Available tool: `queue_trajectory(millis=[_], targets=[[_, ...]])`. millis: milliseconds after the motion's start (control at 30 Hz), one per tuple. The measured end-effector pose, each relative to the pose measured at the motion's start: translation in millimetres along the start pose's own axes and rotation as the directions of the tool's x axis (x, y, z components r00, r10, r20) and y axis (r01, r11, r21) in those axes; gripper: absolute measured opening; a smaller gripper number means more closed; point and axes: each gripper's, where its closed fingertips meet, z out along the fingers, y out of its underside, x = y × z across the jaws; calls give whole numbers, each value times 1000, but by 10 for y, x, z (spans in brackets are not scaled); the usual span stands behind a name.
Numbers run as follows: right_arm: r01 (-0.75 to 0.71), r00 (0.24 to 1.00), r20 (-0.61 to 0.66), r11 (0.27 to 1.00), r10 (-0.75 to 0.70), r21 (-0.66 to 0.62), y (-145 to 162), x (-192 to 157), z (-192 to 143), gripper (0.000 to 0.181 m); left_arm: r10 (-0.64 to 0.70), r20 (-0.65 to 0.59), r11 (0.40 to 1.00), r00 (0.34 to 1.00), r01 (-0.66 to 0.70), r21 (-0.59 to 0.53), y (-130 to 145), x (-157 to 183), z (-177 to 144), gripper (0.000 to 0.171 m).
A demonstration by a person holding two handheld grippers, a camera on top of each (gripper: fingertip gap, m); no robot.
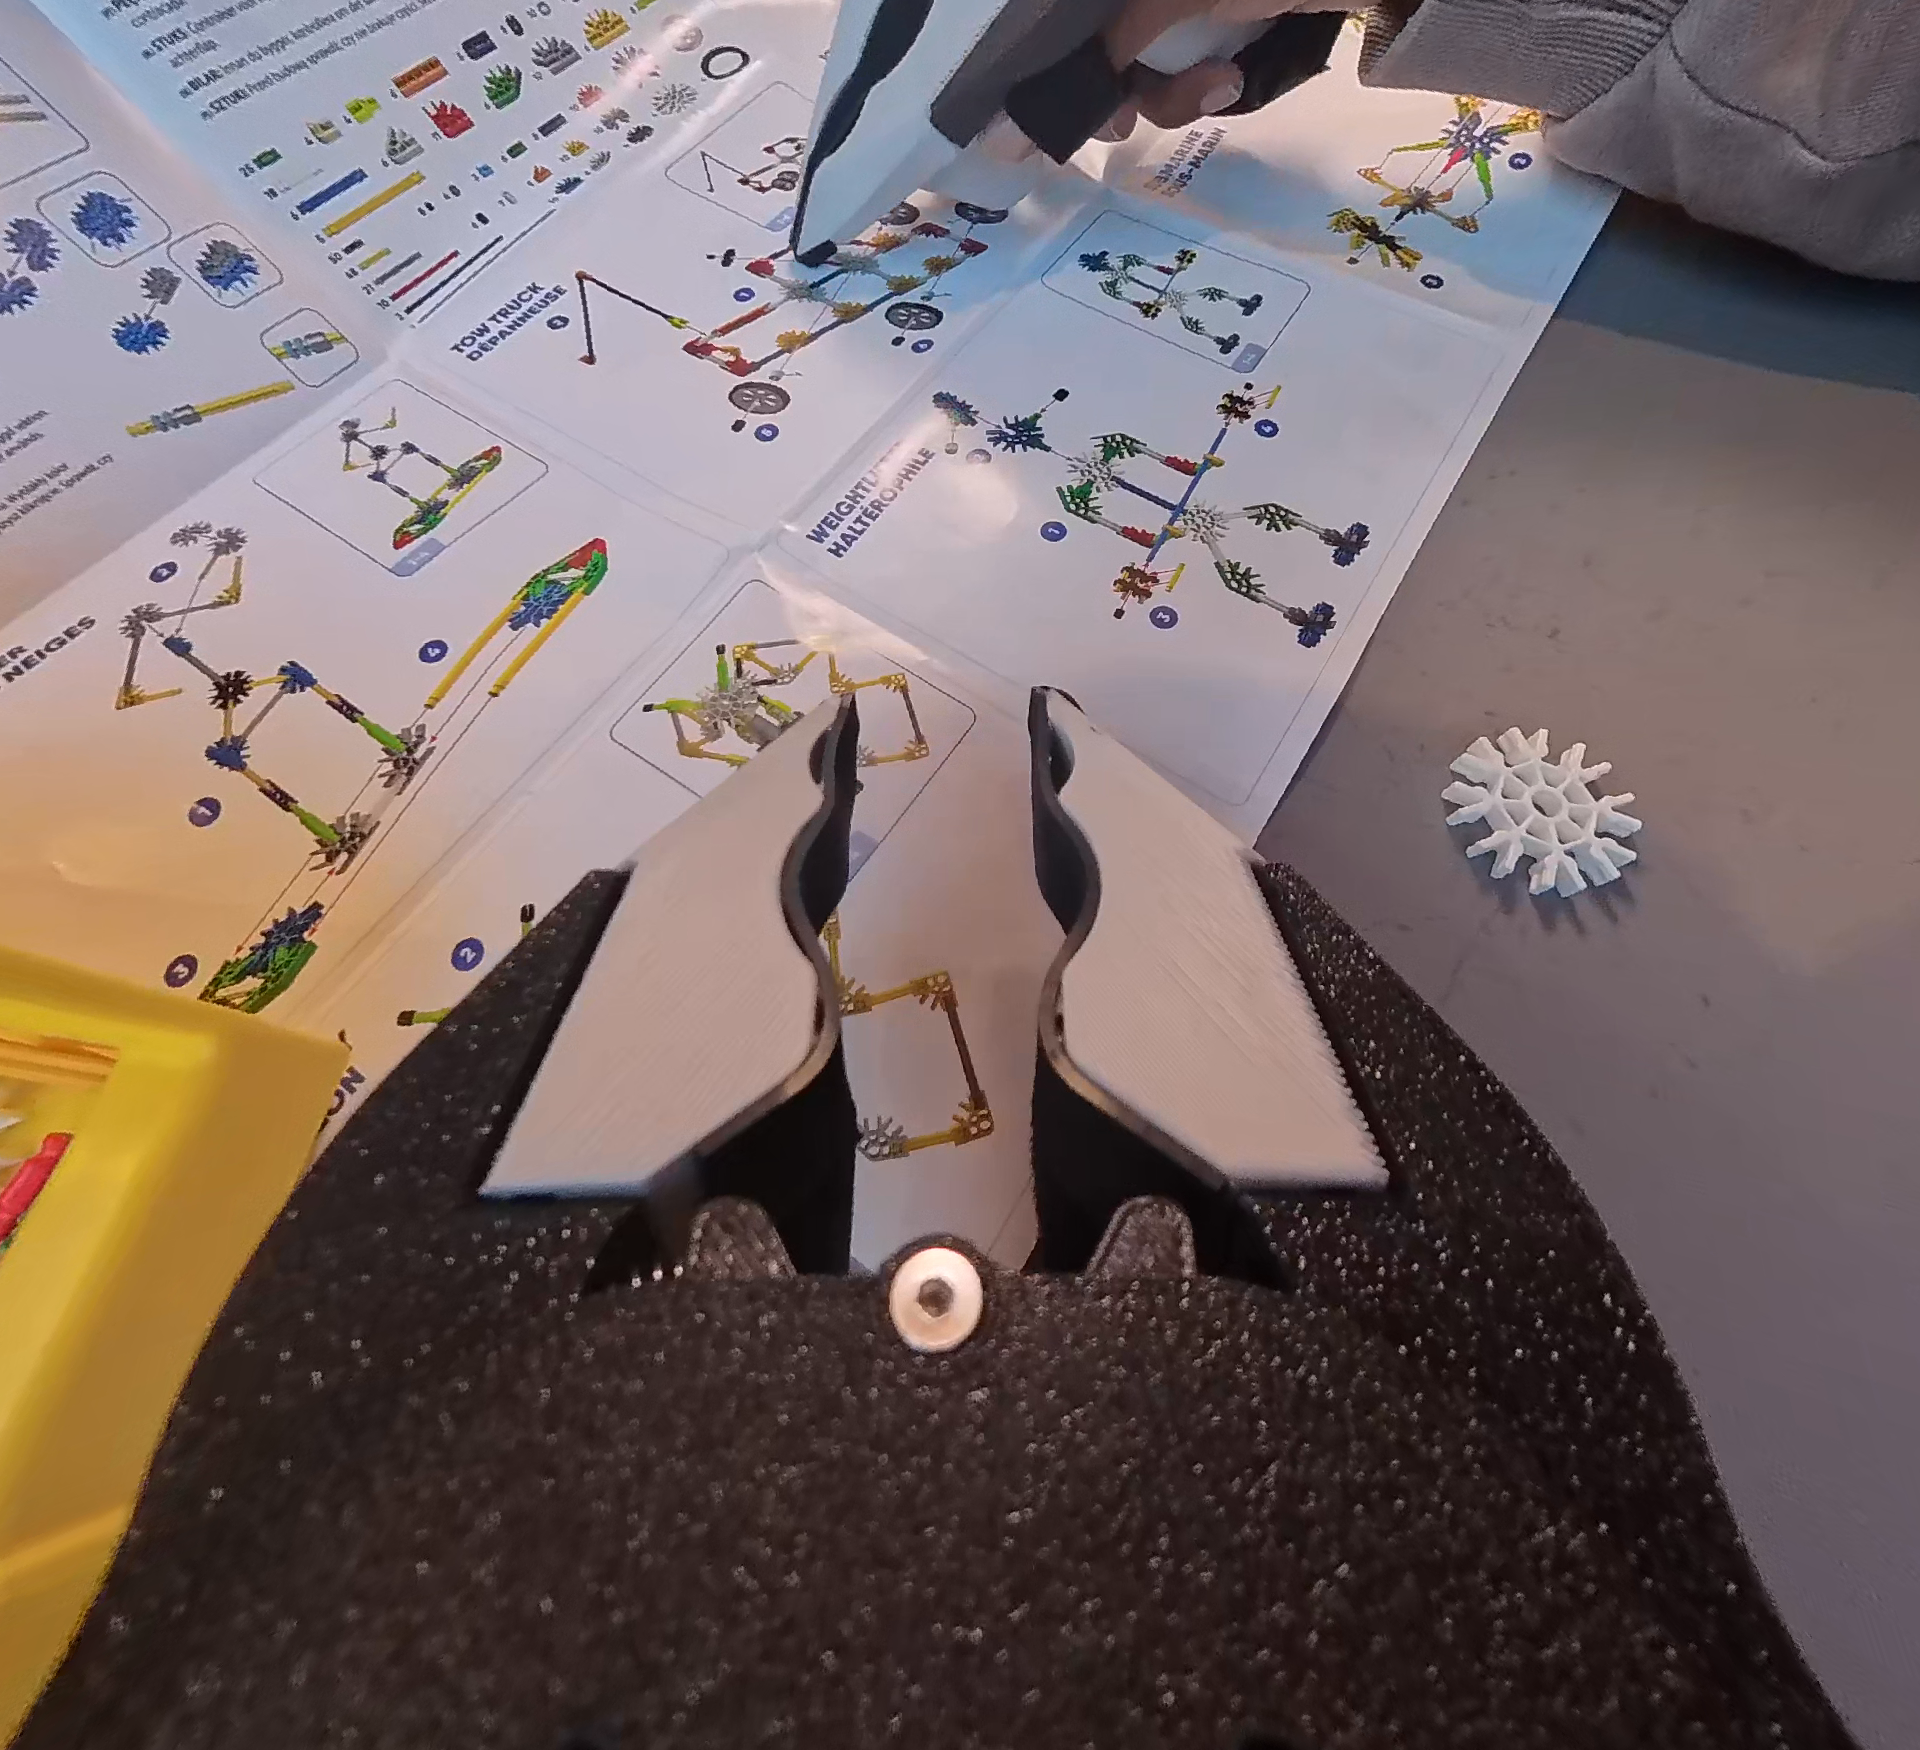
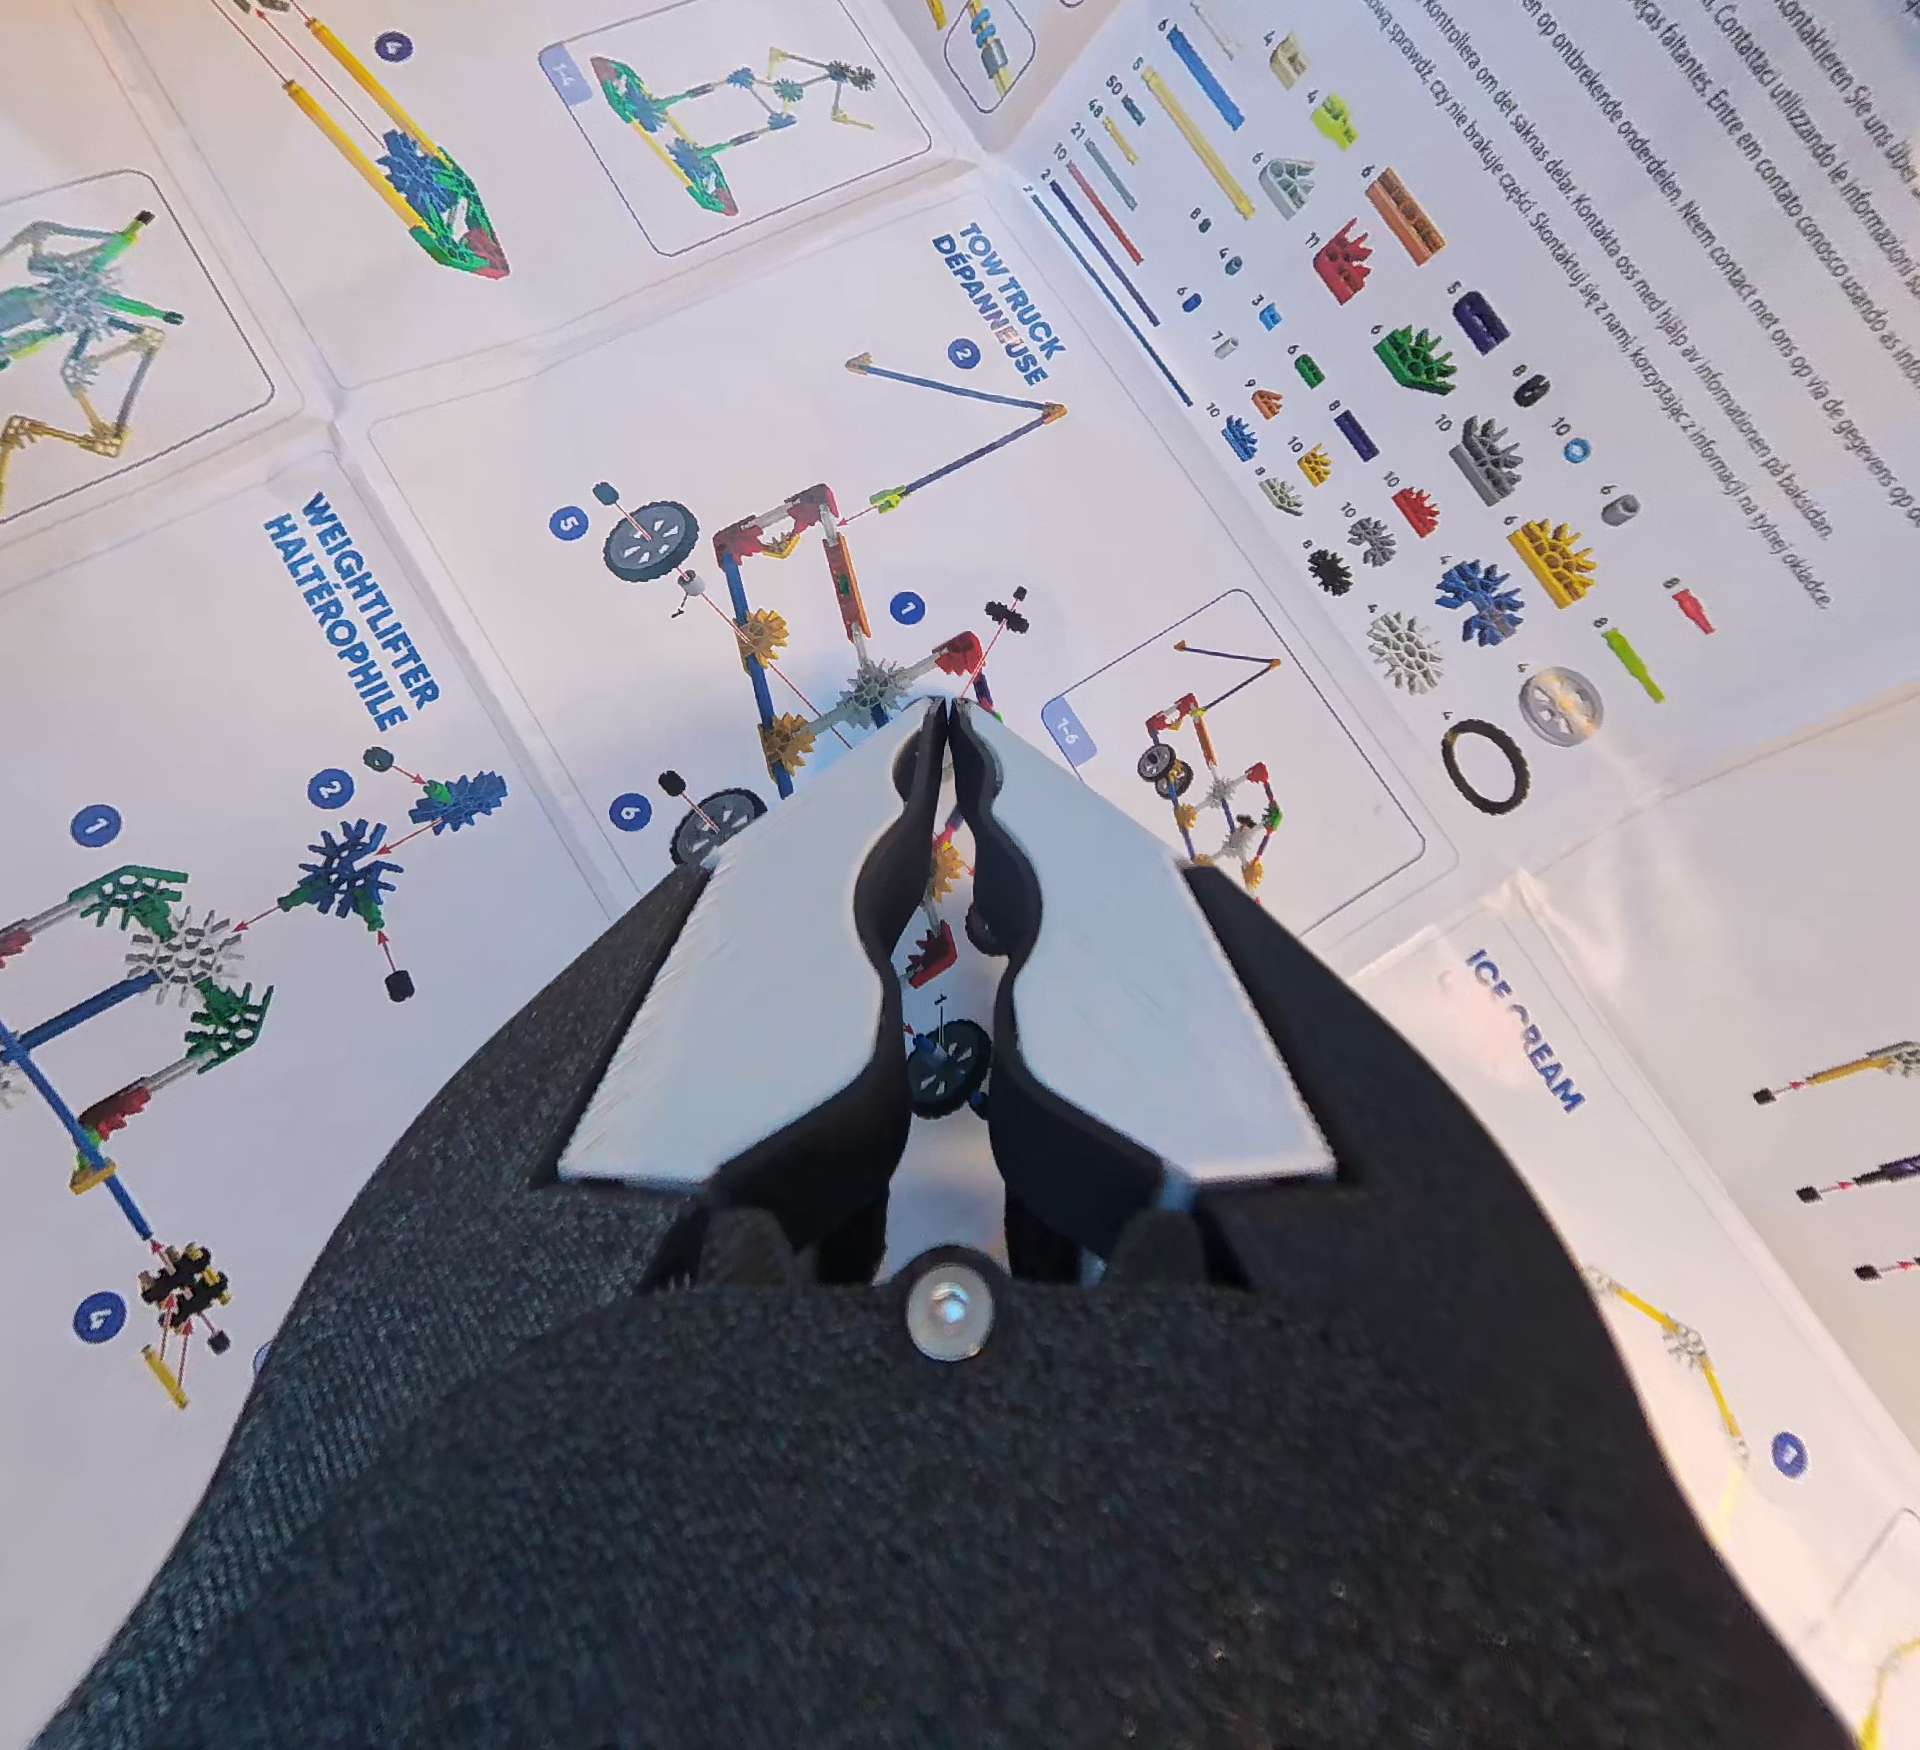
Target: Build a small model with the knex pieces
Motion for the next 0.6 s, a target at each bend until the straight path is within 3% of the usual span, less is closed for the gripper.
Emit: queue_trajectory(millis=[600], targets=[[7, 1000, 16, 1000, -7, 5, -19, -63, 2, 1, -32, 54, 999, 998, 31, 28, -33, -109, -29, 39]])
